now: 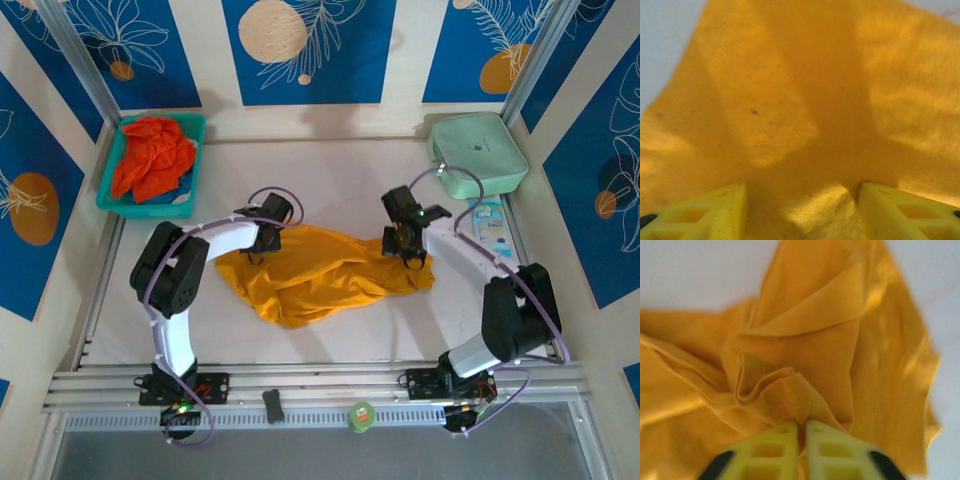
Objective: Fold and stack the t-shirts
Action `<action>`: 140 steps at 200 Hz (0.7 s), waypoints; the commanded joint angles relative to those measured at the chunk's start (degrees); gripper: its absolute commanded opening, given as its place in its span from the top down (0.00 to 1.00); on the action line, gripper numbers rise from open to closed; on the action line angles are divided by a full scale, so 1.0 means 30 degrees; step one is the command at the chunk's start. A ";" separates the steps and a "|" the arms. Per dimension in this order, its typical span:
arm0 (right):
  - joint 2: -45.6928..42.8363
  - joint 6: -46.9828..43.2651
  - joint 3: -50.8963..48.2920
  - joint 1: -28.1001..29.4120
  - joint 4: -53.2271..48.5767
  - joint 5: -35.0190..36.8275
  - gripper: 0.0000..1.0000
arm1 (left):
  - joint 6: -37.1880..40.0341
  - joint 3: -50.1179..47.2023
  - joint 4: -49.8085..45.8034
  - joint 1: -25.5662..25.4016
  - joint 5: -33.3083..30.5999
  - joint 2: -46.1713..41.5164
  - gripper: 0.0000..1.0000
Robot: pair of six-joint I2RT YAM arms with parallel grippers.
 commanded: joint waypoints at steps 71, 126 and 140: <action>-0.2393 0.0121 0.1330 -0.2595 -0.1053 -0.2105 0.37 | -0.0728 -0.3483 -0.2860 0.0266 -0.2654 -0.3728 0.42; 0.1046 -0.2637 0.2784 -0.2718 -0.0166 -0.5750 0.55 | -0.0356 -0.3110 -0.2788 0.0266 -0.1837 -0.4645 0.41; 0.1861 -0.2912 0.2822 -0.2580 -0.0010 -0.6302 0.59 | -0.0331 -0.2967 -0.2714 0.0266 -0.1689 -0.4646 0.41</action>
